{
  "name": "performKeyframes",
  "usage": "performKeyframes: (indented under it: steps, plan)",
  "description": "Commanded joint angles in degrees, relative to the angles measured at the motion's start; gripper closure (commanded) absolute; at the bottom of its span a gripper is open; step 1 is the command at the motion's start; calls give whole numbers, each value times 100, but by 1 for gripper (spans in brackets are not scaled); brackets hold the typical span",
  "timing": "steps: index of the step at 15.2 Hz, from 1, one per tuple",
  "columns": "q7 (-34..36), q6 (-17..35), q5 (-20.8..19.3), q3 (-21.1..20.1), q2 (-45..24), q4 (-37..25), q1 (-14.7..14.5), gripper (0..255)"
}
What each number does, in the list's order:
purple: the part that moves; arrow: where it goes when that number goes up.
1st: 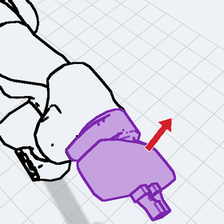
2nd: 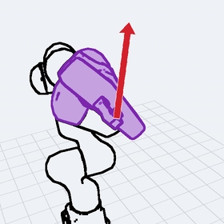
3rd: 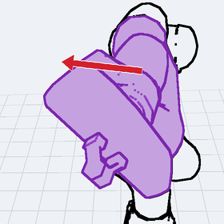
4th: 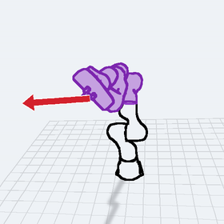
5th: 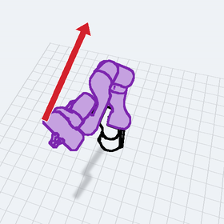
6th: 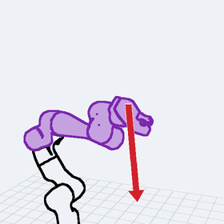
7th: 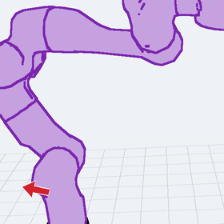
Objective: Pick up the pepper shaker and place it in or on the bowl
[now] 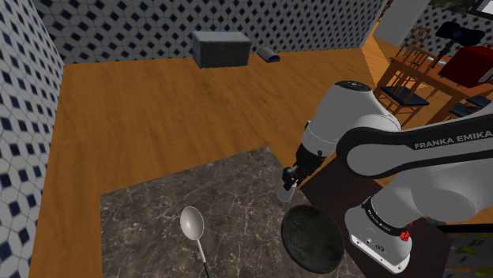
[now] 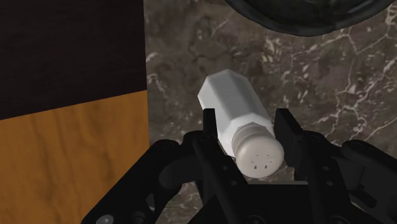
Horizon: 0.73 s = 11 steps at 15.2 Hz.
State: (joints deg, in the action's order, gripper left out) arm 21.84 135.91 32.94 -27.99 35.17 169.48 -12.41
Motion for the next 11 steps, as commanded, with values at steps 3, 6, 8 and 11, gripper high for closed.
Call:
performKeyframes:
  steps: [3,6,8,11]
  plan:
    - [22,-123,-38,26,96,-26,7,255]
    - [86,-488,-154,109,367,-125,29,255]
    - [125,-721,-229,166,528,-200,45,255]
    - [179,-1055,-339,251,743,-326,71,255]
